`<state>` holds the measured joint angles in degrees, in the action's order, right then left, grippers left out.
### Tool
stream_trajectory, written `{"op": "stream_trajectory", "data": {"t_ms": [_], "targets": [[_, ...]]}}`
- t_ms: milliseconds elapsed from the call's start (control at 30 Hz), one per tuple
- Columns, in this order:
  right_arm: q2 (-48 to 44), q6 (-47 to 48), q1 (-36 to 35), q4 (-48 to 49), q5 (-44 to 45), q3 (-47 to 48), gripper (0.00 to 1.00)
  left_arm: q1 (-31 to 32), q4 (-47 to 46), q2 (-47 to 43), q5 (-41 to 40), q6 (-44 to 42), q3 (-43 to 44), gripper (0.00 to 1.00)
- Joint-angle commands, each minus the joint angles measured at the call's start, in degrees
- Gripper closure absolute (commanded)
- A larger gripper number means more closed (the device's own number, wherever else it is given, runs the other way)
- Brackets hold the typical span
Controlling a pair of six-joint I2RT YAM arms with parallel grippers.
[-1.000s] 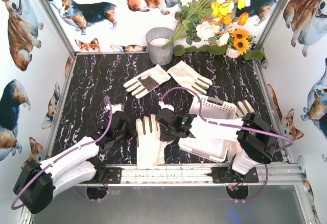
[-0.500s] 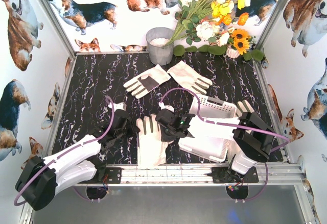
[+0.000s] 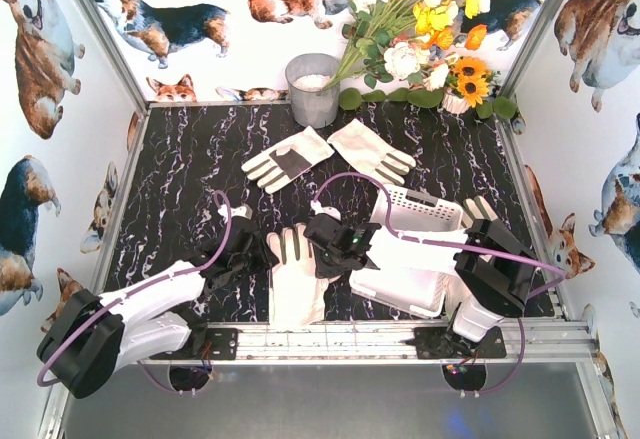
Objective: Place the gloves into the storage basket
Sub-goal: Pair the glove with the glove.
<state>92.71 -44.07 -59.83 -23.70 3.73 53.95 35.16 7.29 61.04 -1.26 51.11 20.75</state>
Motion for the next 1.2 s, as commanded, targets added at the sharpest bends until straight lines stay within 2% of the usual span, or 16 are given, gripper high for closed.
{"op": "stream_trajectory", "data": {"t_ms": [0, 433, 500, 633, 700, 1167], "targets": [[0.2, -0.6, 0.2, 2.8, 0.0, 0.9, 1.0, -0.5, -2.9, 0.2, 1.1, 0.9, -0.8, 0.78], [0.7, -0.9, 0.2, 3.1, -0.4, 0.8, 1.0, -0.5, -7.4, 1.3, 4.6, 1.4, -2.8, 0.77], [0.6, -0.9, 0.2, 3.1, -0.4, 0.9, 1.0, -0.5, -7.3, 1.0, 4.5, 1.2, -2.7, 0.81], [-0.1, -0.9, 0.2, 2.7, -0.3, 1.1, 1.0, -0.5, -6.0, -0.7, 3.4, 0.3, -2.4, 0.97], [-0.6, -0.9, 0.2, 2.5, -0.4, 1.2, 1.0, -0.5, -5.2, -2.0, 2.4, -0.1, -2.1, 1.0], [-3.0, -0.9, 0.3, 1.5, -0.5, 2.6, 1.0, -0.6, 2.5, -8.0, -1.6, -2.5, 1.1, 1.0]]}}
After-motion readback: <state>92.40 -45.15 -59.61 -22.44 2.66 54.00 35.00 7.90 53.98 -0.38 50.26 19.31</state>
